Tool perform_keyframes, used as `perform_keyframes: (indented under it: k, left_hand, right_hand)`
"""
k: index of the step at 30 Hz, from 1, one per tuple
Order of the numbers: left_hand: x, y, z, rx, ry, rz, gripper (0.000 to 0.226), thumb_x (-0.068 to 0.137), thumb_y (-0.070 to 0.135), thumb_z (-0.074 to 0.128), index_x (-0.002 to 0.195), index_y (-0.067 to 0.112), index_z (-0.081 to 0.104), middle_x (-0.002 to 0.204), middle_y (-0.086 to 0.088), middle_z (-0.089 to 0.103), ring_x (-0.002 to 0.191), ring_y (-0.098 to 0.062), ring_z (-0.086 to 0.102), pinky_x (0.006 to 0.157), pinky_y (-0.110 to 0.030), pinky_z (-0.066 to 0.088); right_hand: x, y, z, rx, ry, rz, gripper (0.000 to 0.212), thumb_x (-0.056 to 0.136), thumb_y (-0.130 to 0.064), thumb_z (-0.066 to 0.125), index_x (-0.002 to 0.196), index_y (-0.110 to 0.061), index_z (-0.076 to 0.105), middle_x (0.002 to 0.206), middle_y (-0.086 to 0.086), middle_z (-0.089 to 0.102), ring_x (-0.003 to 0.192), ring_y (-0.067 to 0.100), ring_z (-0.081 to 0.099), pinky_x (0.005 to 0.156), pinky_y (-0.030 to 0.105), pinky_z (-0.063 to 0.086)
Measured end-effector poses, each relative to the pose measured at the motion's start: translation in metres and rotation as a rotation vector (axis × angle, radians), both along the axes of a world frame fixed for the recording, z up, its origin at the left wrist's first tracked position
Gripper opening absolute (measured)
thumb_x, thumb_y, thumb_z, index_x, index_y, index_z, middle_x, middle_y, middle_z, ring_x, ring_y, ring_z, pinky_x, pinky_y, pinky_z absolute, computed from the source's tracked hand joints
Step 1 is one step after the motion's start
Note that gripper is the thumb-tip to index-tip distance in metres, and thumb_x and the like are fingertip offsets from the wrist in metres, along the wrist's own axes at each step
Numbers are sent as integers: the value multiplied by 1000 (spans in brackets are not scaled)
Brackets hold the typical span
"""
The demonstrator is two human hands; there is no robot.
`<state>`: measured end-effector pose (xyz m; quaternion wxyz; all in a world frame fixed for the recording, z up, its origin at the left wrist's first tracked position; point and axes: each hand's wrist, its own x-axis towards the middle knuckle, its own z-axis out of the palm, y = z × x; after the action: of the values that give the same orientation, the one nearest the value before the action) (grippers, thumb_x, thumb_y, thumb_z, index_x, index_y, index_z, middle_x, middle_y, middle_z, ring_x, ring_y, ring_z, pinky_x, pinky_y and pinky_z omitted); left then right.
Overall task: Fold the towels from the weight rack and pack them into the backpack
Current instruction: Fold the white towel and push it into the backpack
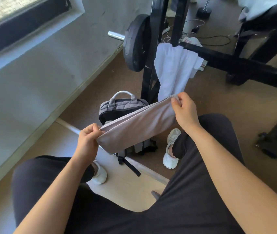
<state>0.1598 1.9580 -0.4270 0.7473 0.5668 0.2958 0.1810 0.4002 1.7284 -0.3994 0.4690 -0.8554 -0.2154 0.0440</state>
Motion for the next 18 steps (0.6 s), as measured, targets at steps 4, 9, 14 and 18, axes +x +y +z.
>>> perform_keyframes:
  k: [4, 9, 14, 18]
  left_hand:
    - [-8, 11, 13, -422, -134, -19, 21, 80, 21, 58, 65, 22, 44, 65, 3, 45, 60, -15, 45, 58, -28, 36]
    - [-5, -5, -3, -765, 131, -131, 95, 81, 84, 49, 128, 3, 66, 130, -21, 69, 123, -37, 64, 108, -48, 44]
    - [7, -15, -14, -402, 369, -54, 50, 94, 35, 67, 132, 1, 65, 128, -18, 72, 112, -29, 70, 93, -38, 56]
    - [7, -6, -19, -281, 335, 47, 48, 95, 29, 69, 129, -5, 64, 131, -23, 69, 115, -37, 67, 98, -50, 54]
  right_hand:
    - [-9, 5, 1, 61, 130, 65, 18, 105, -27, 49, 102, -10, 55, 83, -1, 53, 75, 6, 49, 66, 15, 39]
    - [-8, 7, -9, -27, 266, 39, 17, 105, -28, 49, 100, -12, 54, 97, 5, 57, 90, 16, 52, 74, 29, 42]
    - [-2, 4, -13, -74, 241, 1, 16, 104, -28, 50, 104, -14, 57, 103, 4, 61, 96, 19, 57, 84, 32, 47]
    - [2, 2, -13, -126, 146, -26, 17, 105, -28, 48, 107, -13, 55, 103, 3, 60, 95, 20, 57, 82, 35, 46]
